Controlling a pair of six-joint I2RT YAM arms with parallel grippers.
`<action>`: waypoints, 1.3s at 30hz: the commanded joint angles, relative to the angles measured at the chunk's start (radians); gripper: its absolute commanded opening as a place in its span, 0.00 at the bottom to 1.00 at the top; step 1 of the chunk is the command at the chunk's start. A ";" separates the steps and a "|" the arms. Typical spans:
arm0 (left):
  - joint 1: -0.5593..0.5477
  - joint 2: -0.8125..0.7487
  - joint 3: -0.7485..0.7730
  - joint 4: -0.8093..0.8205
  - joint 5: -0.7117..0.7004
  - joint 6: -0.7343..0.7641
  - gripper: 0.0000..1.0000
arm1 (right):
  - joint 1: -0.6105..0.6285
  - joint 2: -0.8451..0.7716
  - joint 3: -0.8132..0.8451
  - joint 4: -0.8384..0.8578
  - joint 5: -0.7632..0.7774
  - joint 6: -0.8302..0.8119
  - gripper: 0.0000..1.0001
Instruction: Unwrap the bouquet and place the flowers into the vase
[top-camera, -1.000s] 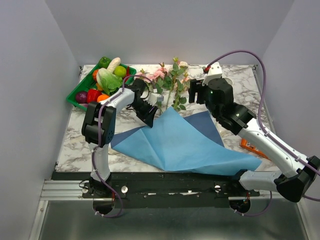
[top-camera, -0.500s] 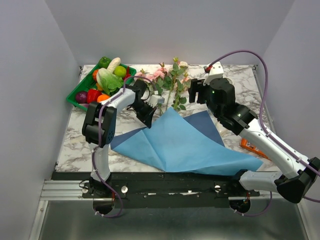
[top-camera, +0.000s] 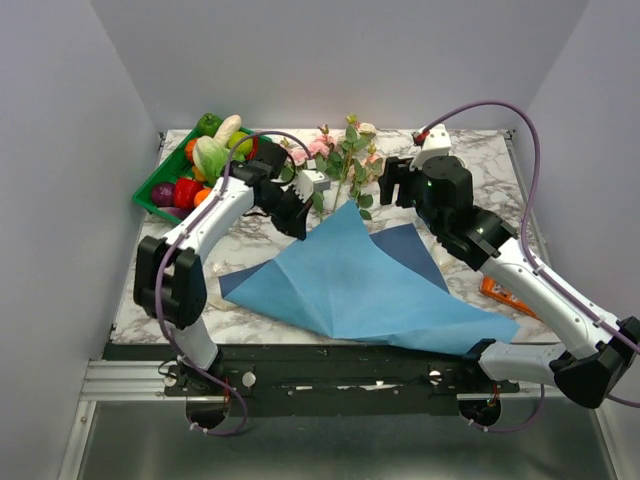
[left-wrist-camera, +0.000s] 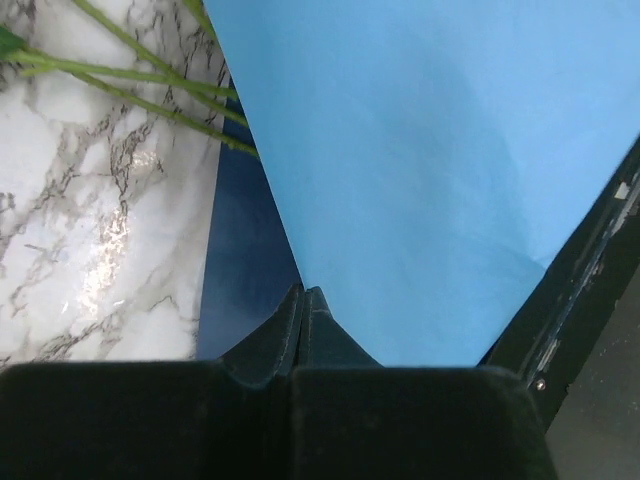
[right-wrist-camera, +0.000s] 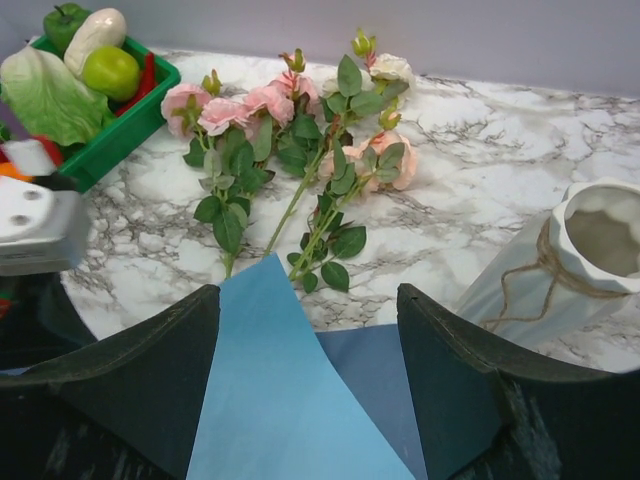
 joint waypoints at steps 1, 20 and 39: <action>-0.013 -0.216 -0.067 -0.023 0.113 0.091 0.00 | -0.021 0.004 -0.017 -0.003 -0.050 0.036 0.80; -0.026 -0.684 -0.181 -0.571 0.406 0.789 0.00 | -0.042 0.018 -0.117 0.004 -0.450 0.083 0.64; 0.009 -0.700 0.009 -0.384 0.320 0.469 0.99 | 0.292 -0.251 -0.398 -0.131 -0.475 0.207 0.31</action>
